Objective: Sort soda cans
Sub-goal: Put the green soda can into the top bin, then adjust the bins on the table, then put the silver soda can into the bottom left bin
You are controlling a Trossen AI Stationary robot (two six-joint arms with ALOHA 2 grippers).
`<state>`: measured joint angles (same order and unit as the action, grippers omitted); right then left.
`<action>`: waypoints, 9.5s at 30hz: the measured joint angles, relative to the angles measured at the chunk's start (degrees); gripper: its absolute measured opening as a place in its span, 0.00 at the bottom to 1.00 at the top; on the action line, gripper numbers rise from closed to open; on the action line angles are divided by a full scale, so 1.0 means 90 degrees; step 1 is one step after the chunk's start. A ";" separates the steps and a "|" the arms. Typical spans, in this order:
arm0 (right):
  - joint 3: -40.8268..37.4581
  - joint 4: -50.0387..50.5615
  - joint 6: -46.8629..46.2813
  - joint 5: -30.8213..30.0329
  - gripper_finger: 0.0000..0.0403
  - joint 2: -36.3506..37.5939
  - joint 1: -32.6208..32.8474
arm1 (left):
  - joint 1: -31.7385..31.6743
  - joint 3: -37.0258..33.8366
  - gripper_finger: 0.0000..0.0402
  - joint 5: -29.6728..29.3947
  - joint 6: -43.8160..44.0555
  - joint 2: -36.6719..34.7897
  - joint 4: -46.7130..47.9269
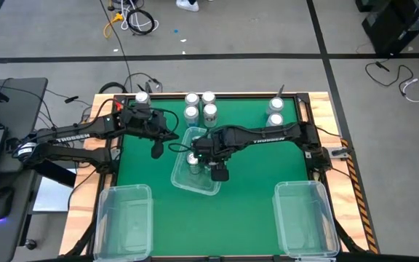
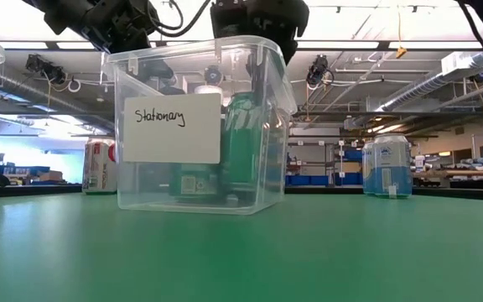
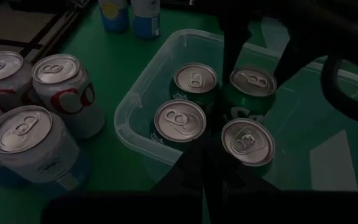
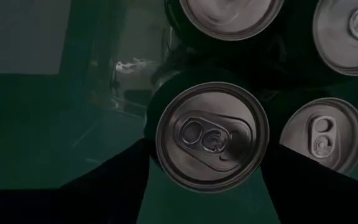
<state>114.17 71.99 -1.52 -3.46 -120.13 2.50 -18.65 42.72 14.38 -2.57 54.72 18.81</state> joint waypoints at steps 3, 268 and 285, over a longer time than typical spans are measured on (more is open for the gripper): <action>0.0000 -0.0017 0.0002 -0.0047 0.75 0.0002 -0.0007 | 0.0000 0.0000 0.00 0.0070 -0.0002 0.0000 0.0010; -0.4175 -0.5334 0.1858 0.0570 0.29 0.3045 -0.0440 | -0.4801 0.4681 0.69 -0.2680 -0.0603 0.4955 0.5638; -0.4175 -0.5333 0.1863 0.0725 0.29 0.3045 -0.0442 | -0.4745 0.4896 0.71 -0.2937 -0.0663 0.4993 0.5833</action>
<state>76.60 24.00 15.25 3.06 -92.73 -1.48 -61.36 86.78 -12.05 -8.54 99.66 71.31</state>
